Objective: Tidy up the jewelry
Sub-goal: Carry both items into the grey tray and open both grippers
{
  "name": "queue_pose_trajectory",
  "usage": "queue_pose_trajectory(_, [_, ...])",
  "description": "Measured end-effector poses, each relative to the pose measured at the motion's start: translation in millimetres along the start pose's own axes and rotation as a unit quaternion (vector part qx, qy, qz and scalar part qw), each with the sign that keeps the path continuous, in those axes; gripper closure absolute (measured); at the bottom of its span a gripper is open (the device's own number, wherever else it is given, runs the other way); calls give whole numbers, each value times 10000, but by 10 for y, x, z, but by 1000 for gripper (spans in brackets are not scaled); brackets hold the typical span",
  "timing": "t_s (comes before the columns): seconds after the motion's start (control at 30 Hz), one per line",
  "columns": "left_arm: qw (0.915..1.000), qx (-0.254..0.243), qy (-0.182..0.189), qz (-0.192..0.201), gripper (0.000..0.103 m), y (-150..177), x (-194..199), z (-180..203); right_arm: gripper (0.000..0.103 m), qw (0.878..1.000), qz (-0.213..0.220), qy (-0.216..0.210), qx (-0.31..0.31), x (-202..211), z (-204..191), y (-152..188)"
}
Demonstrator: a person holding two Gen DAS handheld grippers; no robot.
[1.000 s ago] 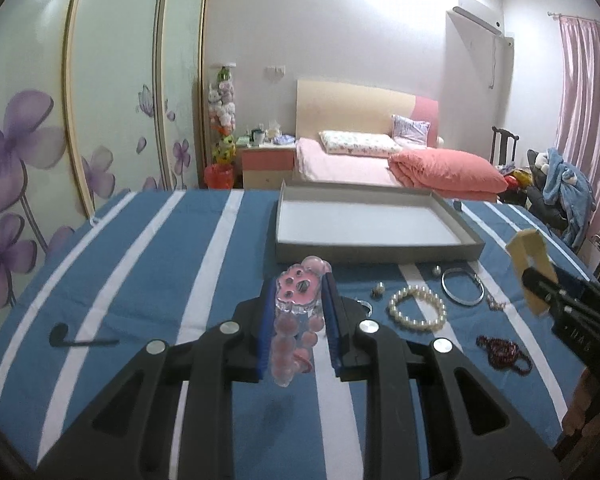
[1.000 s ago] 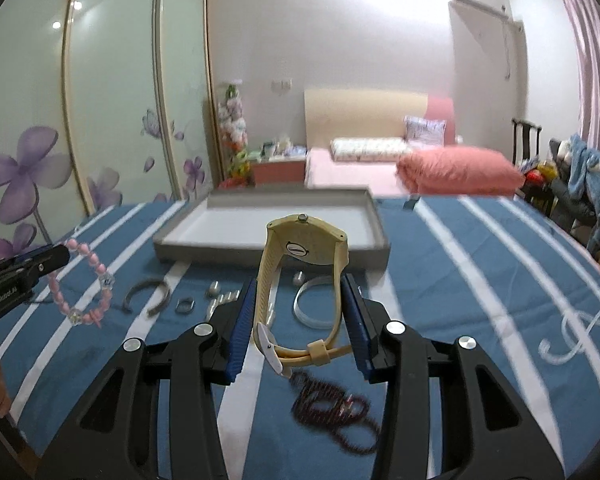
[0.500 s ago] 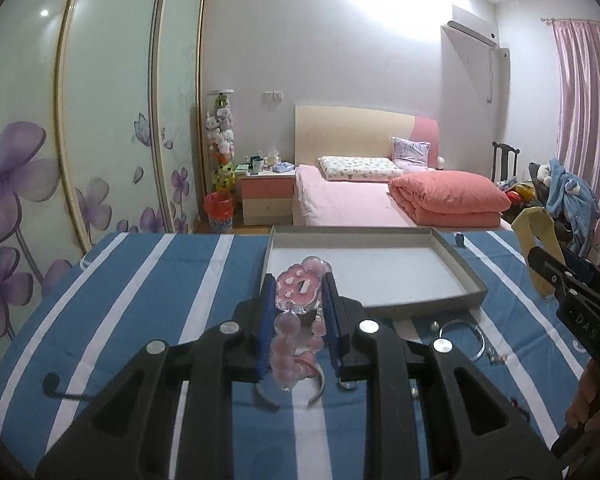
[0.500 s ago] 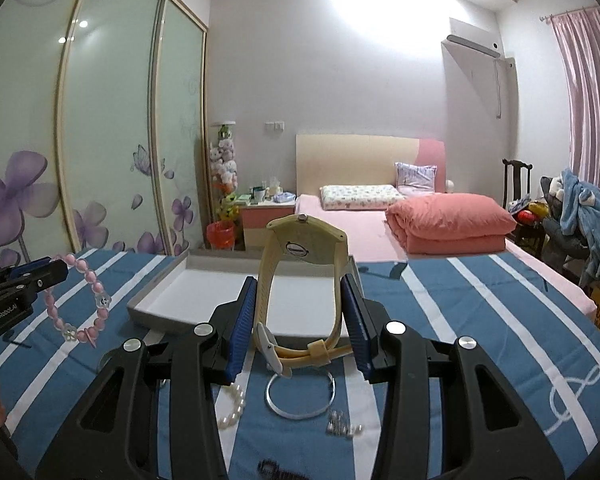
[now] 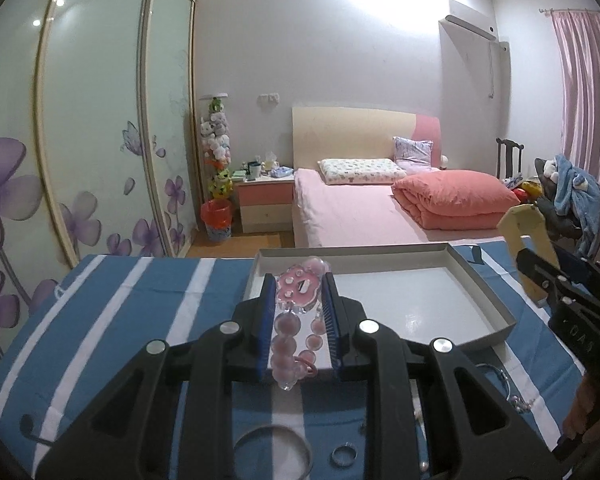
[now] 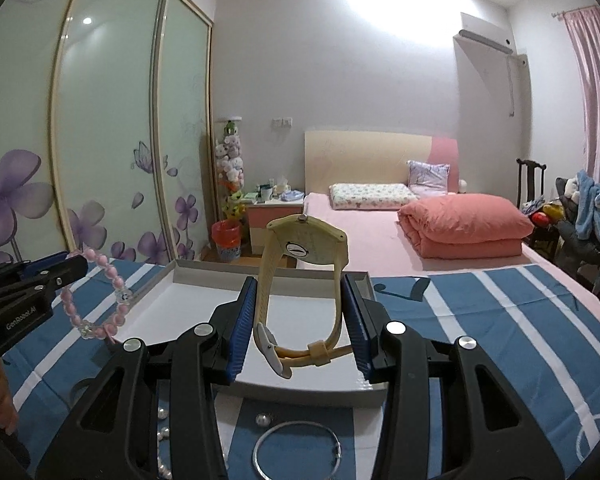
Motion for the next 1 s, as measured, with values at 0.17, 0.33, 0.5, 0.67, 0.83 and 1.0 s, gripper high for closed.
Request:
queue_pose_trajectory(0.17, [9999, -3, 54, -125, 80, 40, -305, 57, 59, 9996, -271, -62, 15, -234, 35, 130])
queue_pose_trajectory(0.33, [9994, 2, 86, -341, 80, 146, -633, 102, 59, 9978, -648, -108, 8, -491, -6, 293])
queue_pose_trajectory(0.5, [9977, 115, 111, -660, 80, 287, -900, 62, 59, 9948, -1012, -121, 31, -676, -43, 414])
queue_pose_trajectory(0.67, [9956, 180, 179, -905, 80, 355, -1091, 27, 59, 9888, -1476, -198, -9, -843, -84, 546])
queue_pose_trajectory(0.83, [9936, 266, 229, -1077, 79, 441, -1204, 2, 58, 9825, -1838, -264, -164, -949, -72, 643])
queue_pose_trajectory(1.0, [9917, 340, 190, -1225, 78, 534, -1257, -58, 47, 9805, -1926, -270, -271, -963, -48, 661])
Point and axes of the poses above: each gripper's, at about its wrist camera, not at the fingertips, and x roughly against the way its jaws point, z to its right, y to its underside, the point moved 8 cm from there along -x, roughly the way its jaws point, and after that the axes turned 7 degrees about z, right-handed, at the moved point
